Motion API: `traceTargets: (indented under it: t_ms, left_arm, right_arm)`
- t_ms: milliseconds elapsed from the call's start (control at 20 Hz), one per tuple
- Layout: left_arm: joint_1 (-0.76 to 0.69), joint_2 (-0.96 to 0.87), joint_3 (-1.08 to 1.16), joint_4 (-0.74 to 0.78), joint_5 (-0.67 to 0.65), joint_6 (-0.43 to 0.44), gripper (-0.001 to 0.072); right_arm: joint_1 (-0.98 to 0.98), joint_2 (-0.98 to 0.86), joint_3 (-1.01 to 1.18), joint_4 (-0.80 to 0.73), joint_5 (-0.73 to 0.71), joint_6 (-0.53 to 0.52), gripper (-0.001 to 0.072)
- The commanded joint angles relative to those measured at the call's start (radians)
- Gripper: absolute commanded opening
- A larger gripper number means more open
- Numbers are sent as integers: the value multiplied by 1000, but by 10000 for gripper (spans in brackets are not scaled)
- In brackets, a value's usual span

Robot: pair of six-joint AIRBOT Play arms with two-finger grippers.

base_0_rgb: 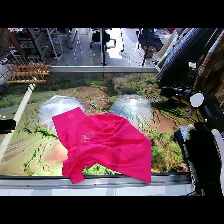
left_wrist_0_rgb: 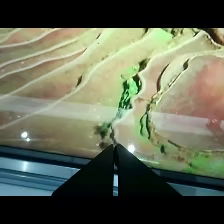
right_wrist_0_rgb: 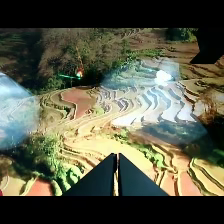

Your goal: Fold the clothes and pants, and hang the long-sleeved shirts on hangers.

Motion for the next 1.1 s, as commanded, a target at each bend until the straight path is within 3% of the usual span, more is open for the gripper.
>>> traceTargets:
  t_ms: [0, 100, 150, 200, 400, 500, 550, 600, 700, 750, 800, 850, 950, 1000, 1050]
  left_arm:
    - [1, -2, 0, -76, 6, -11, 17]
    - [0, -11, 0, -186, -16, -14, 20]
    - [1, -21, 0, -247, -58, -15, 113]
    - [0, -34, -2, -301, -80, -17, 288]
    - [0, -72, -82, -407, -92, -12, 297]
    - [1, -71, -189, -455, -76, 90, 296]
    - [0, -69, -254, -499, -76, 132, 292]
    - [0, -56, -338, -554, -51, 169, 226]
    - [-12, 4, -511, -630, 71, 236, 212]
    - [-31, 45, -589, -636, 123, 265, 212]
    - [-59, 96, -668, -637, 177, 285, 215]
    - [-89, 143, -732, -637, 223, 305, 250]
    - [-150, 216, -830, -638, 298, 312, 647]
    - [-178, 233, -859, -637, 315, 313, 704]
    - [-198, 236, -874, -635, 322, 312, 704]
  right_arm:
    - [1, 1, 0, 0, 0, 0, 59]
    - [1, 1, 0, 0, 0, 0, 59]
    - [1, 1, 0, 0, 0, 0, 59]
    - [1, 1, 0, 0, 0, 0, 59]
    - [1, 1, 0, 53, 7, 27, 58]
    - [-2, 2, 0, 31, 64, 108, 59]
    - [-8, 6, 0, -10, 135, 72, 58]
    - [-14, 10, 0, -39, 220, -7, 59]
    - [-40, 12, -2, -51, 401, -115, 72]
    - [-66, 12, -19, -45, 490, -124, 233]
    - [-100, 12, -64, -7, 569, -136, 489]
    - [-137, 17, -135, 56, 626, -172, 523]
    - [-209, 40, -324, 237, 721, -273, 527]
    - [-235, 48, -411, 308, 763, -311, 527]
    - [-250, 47, -473, 332, 797, -323, 527]
